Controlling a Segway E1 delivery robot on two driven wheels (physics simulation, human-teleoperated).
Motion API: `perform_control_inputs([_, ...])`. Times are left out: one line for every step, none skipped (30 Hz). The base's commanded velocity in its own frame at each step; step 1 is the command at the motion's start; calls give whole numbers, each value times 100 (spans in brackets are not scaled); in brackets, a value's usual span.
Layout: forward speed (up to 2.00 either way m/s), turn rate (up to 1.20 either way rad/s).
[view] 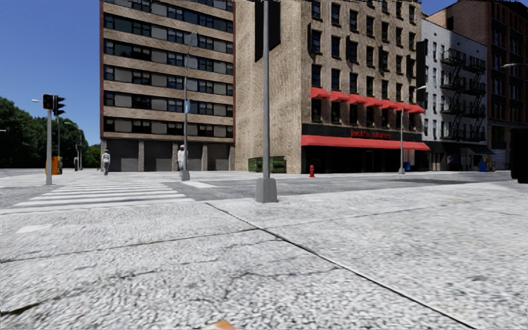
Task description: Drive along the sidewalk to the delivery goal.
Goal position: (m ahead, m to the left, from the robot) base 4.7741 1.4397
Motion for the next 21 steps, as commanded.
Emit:
perform_control_inputs([200,85])
perform_control_inputs([200,65])
perform_control_inputs([200,52])
perform_control_inputs([200,6])
perform_control_inputs([200,0])
perform_control_inputs([200,0])
perform_control_inputs([200,0])
perform_control_inputs([200,0])
perform_control_inputs([200,0])
perform_control_inputs([200,0])
perform_control_inputs([200,0])
perform_control_inputs([200,0])
perform_control_inputs([200,0])
perform_control_inputs([200,0])
perform_control_inputs([200,0])
perform_control_inputs([200,0])
perform_control_inputs([194,0])
perform_control_inputs([185,0])
perform_control_inputs([185,0])
perform_control_inputs([180,0])
perform_control_inputs([175,0])
